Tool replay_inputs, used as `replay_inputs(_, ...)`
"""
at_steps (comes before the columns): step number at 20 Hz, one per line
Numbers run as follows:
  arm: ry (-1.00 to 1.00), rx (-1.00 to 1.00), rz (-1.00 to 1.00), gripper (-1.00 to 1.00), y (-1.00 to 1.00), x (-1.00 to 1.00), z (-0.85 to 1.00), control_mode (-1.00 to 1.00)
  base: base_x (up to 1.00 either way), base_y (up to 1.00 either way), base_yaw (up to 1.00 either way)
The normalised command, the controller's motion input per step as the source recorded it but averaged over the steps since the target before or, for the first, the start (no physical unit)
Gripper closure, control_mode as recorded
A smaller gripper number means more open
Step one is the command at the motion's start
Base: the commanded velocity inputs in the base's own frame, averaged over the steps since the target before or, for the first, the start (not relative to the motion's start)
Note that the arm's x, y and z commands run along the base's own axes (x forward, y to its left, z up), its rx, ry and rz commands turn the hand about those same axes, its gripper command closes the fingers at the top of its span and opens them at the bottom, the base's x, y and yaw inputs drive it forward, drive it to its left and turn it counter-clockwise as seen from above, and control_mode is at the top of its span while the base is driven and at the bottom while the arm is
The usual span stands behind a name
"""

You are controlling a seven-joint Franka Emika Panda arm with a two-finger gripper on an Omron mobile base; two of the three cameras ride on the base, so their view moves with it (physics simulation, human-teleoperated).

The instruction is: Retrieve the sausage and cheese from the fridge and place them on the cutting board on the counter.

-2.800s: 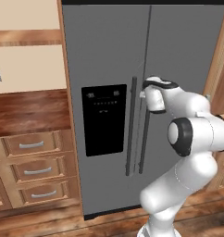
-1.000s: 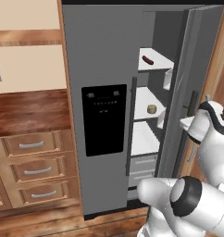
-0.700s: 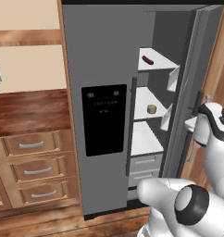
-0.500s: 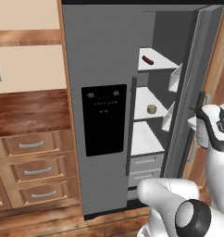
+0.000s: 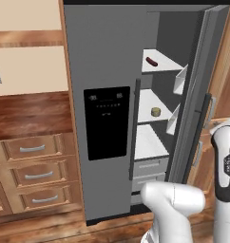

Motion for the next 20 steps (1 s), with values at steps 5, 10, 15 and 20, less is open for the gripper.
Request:
replay_inputs(5, 0.53, -0.18, 0.00, -1.00, 0.00, -0.91, 1.00, -1.00, 0.00, 0.00, 0.00)
replay_inputs(10, 0.47, -0.23, 0.00, -1.00, 0.21, -0.74, 0.97, -1.00, 0.00, 0.00, 0.00)
replay_inputs(15, 0.21, -0.30, -0.06, -1.00, 0.90, -0.10, 0.64, -1.00, 0.00, 0.00, 0.00)
replay_inputs(20, 0.05, -0.18, -0.16, -1.00, 1.00, 0.15, 0.10, -1.00, 0.00, 0.00, 0.00)
